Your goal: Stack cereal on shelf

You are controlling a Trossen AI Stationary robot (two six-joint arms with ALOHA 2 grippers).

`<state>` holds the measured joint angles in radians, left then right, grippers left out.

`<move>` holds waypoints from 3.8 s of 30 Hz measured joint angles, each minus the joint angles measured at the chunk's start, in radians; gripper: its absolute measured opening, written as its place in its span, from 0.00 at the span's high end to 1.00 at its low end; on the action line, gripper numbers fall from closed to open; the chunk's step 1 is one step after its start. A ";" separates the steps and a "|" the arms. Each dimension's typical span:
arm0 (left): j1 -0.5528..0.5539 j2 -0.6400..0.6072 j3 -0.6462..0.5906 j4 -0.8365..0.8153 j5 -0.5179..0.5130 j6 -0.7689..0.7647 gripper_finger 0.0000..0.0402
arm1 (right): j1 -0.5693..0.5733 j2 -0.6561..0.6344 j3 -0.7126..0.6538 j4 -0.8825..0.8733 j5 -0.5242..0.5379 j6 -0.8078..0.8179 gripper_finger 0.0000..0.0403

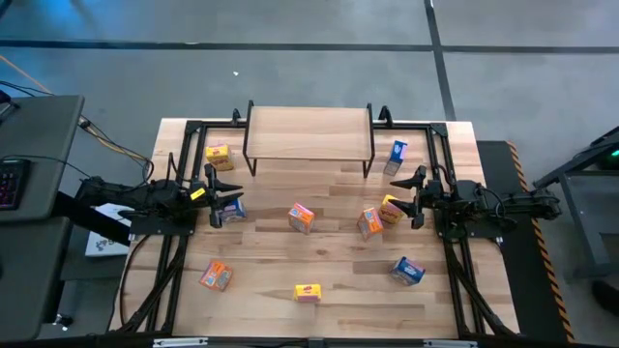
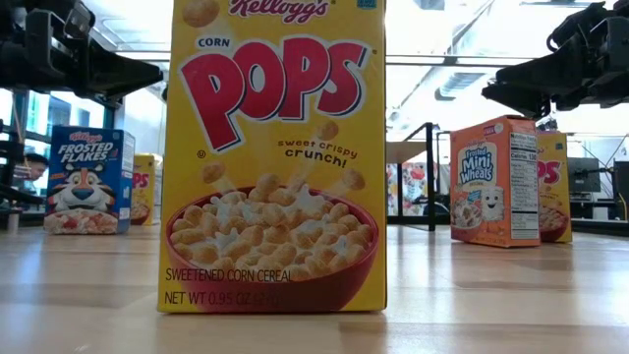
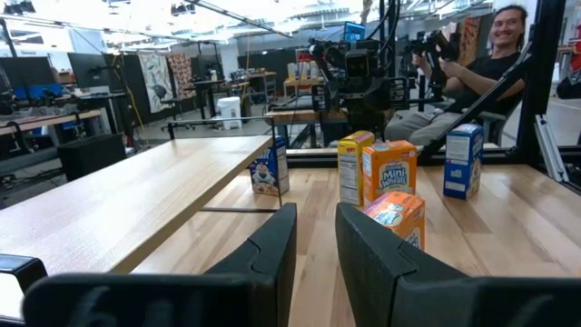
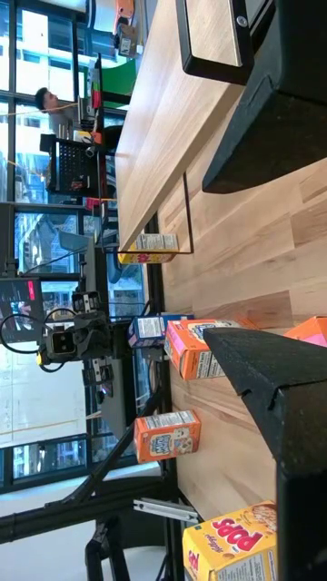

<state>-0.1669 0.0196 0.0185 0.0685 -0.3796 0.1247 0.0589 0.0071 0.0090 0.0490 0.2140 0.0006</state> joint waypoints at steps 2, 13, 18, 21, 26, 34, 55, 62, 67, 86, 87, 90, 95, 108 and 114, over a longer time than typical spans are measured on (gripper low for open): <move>0.000 0.000 0.000 0.000 0.000 0.000 0.82 | 0.000 0.000 0.000 0.000 0.000 0.000 0.38; 0.000 0.000 0.000 0.000 0.000 0.000 0.82 | 0.000 0.000 0.000 0.000 0.000 0.000 0.38; 0.000 0.000 0.000 0.000 0.000 0.000 0.82 | 0.000 0.000 0.000 0.000 0.000 0.000 0.38; 0.000 0.000 0.000 0.000 0.000 0.000 0.82 | 0.000 0.000 0.000 0.000 0.000 0.000 0.38; 0.000 0.000 0.000 0.000 0.000 0.000 0.82 | 0.000 0.000 0.000 0.000 0.000 0.000 0.38; 0.000 0.000 0.000 0.000 0.000 0.000 0.82 | 0.000 0.000 0.000 0.000 0.003 0.000 0.38; 0.000 0.000 0.000 0.000 0.000 0.000 0.82 | 0.000 0.000 0.000 -0.002 -0.020 -0.008 0.28; 0.000 0.000 0.000 0.000 0.000 0.001 0.82 | 0.000 0.000 0.000 -0.003 -0.027 -0.008 0.19; 0.000 0.000 0.000 0.000 0.000 0.000 0.82 | 0.000 0.000 0.000 -0.003 -0.027 0.000 0.18; 0.000 0.000 0.000 0.000 0.000 0.000 0.82 | 0.000 0.000 0.000 0.073 -0.027 0.095 0.18; 0.000 0.000 0.000 0.000 0.000 0.001 0.82 | 0.000 0.000 0.000 0.087 -0.026 0.096 0.18; 0.000 0.000 0.000 0.000 0.000 0.000 0.82 | 0.000 0.000 0.000 0.123 -0.020 0.100 0.18; 0.000 0.000 0.000 0.000 0.000 0.001 0.82 | 0.000 0.000 0.003 0.182 0.008 0.132 0.18; 0.000 0.000 0.000 0.000 0.000 0.001 0.82 | 0.000 0.054 0.356 -0.208 0.247 0.276 0.18; 0.000 0.000 0.000 0.000 0.000 0.000 0.82 | 0.000 0.209 0.571 -0.512 0.295 0.422 0.18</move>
<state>-0.1669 0.0194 0.0185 0.0685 -0.3794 0.1246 0.0589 0.2164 0.5799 -0.4626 0.5089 0.4224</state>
